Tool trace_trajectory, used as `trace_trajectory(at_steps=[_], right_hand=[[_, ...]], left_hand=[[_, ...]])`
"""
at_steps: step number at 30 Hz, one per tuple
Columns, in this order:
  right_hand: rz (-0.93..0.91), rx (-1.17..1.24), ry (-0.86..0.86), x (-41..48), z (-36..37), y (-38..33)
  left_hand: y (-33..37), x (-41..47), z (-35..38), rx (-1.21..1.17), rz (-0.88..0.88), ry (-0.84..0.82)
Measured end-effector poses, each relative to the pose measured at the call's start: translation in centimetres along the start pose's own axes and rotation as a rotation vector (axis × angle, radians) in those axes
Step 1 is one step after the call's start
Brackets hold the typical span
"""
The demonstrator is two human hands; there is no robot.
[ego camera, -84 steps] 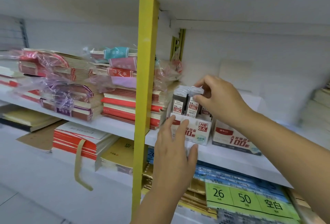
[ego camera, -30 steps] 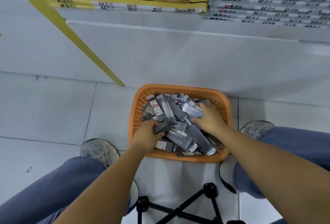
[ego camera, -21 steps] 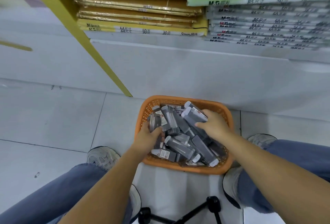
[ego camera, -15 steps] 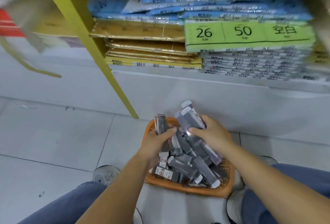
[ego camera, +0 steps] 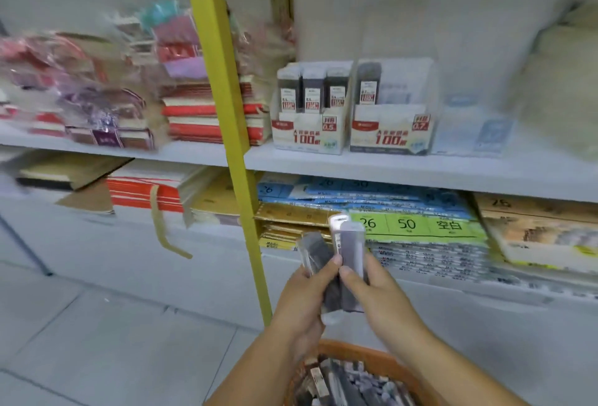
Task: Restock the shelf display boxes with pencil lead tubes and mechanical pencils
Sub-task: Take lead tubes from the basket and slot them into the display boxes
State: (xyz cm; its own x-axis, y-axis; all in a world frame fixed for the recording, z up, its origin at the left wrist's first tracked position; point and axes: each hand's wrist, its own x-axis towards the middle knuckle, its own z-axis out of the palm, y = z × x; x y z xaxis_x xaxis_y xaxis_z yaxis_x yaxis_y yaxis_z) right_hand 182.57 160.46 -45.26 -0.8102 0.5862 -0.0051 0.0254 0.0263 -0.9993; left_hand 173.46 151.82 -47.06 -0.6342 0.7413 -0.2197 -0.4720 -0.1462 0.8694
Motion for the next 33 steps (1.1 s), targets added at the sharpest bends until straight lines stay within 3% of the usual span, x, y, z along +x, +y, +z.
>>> trace_trajectory(at_steps=[4,12,23,28,33], right_hand=[[-0.135,-0.038,0.016,0.6,-0.7,-5.3],[-0.306,-0.213,-0.009,3.7,-2.7,-13.8],[-0.333,-0.135,-0.043,6.2,-3.4,-13.5],[-0.261,-0.102,-0.112,6.5,-3.0,-13.0],[-0.323,-0.081,-0.133,5.9,-3.0,-13.3]], left_hand=[[4.8,-0.5,1.4,-0.048,0.096,-0.075],[12.1,0.0,4.5,-0.003,0.266,-0.068],[12.2,2.0,4.0,-0.015,0.329,0.013],[12.6,1.7,3.8,-0.011,0.343,0.033],[13.0,1.2,3.8,-0.022,0.34,0.045]])
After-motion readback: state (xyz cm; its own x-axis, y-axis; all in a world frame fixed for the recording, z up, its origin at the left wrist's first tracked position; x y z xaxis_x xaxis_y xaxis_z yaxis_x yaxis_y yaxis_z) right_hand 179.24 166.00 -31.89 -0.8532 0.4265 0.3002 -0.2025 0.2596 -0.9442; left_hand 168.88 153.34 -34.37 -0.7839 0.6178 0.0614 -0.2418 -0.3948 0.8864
